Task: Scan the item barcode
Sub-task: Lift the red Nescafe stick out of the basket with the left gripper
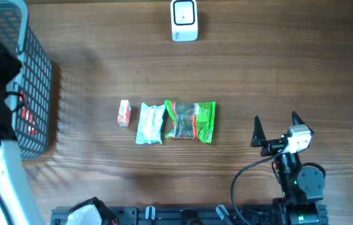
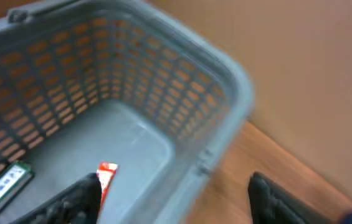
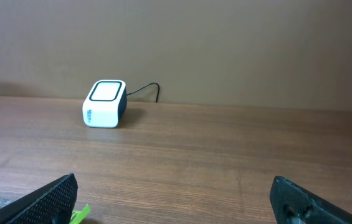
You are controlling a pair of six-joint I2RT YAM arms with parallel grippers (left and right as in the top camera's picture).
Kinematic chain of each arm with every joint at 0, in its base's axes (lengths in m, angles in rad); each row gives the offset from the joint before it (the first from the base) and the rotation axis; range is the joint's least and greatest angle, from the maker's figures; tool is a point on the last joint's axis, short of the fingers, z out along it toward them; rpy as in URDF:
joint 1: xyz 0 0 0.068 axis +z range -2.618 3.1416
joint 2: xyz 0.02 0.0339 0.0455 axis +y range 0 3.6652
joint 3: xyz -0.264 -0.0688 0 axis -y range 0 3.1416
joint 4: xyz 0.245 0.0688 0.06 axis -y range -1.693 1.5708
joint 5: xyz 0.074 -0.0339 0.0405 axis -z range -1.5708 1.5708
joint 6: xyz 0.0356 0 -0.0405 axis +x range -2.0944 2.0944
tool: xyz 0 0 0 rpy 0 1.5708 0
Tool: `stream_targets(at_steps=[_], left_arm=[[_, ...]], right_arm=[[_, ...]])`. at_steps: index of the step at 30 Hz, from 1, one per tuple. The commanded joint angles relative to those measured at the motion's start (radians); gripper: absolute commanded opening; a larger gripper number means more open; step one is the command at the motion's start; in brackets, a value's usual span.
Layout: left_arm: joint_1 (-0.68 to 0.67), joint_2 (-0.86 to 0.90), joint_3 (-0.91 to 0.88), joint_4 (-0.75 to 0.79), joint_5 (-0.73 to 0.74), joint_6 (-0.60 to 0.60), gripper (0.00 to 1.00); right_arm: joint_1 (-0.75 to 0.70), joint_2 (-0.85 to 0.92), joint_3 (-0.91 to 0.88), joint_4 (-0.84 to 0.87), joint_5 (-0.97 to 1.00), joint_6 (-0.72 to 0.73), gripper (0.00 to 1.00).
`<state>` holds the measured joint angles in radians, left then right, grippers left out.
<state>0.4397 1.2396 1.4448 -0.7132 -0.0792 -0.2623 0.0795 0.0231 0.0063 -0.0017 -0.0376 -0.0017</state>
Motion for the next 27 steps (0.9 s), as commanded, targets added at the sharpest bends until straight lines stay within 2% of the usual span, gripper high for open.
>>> stream_targets(at_steps=[1,6,9,12,14,15,21,22,23,24,25,27], left_arm=[[0.089,0.123,-0.005,0.006,-0.013,-0.001,0.79],[0.234,0.312,-0.005,-0.027,0.142,-0.001,0.82],[0.292,0.432,-0.005,-0.068,0.162,0.0,0.83],[0.295,0.567,-0.005,-0.114,0.166,0.0,0.82],[0.286,0.653,-0.005,-0.132,0.169,0.009,0.78],[0.281,0.692,-0.005,-0.137,0.168,0.024,0.71],[0.276,0.846,-0.005,-0.143,0.168,0.031,0.67],[0.276,0.855,-0.005,-0.141,0.168,0.031,0.63],[0.276,0.861,-0.005,-0.14,0.168,0.031,0.47],[0.276,0.863,-0.005,-0.141,0.168,0.031,0.22],[0.276,0.863,-0.005,-0.141,0.168,0.031,0.04],[0.276,0.856,-0.005,-0.145,0.168,0.031,0.04]], right_arm=[[-0.002,-0.002,-0.001,0.002,-0.012,0.002,1.0],[-0.002,-0.002,-0.001,0.002,-0.012,0.002,1.0],[-0.002,-0.002,-0.001,0.002,-0.012,0.002,1.0],[-0.002,-0.002,-0.001,0.002,-0.012,0.002,1.0],[-0.002,-0.002,-0.001,0.002,-0.012,0.002,1.0],[-0.002,-0.002,-0.001,0.002,-0.012,0.002,1.0],[-0.002,-0.002,-0.001,0.002,-0.012,0.002,1.0],[-0.002,-0.002,-0.001,0.002,-0.012,0.002,1.0],[-0.002,-0.002,-0.001,0.002,-0.012,0.003,1.0],[-0.002,-0.002,-0.001,0.002,-0.012,0.002,1.0],[-0.002,-0.002,-0.001,0.002,-0.012,0.002,1.0],[-0.002,-0.002,-0.001,0.002,-0.012,0.002,1.0]])
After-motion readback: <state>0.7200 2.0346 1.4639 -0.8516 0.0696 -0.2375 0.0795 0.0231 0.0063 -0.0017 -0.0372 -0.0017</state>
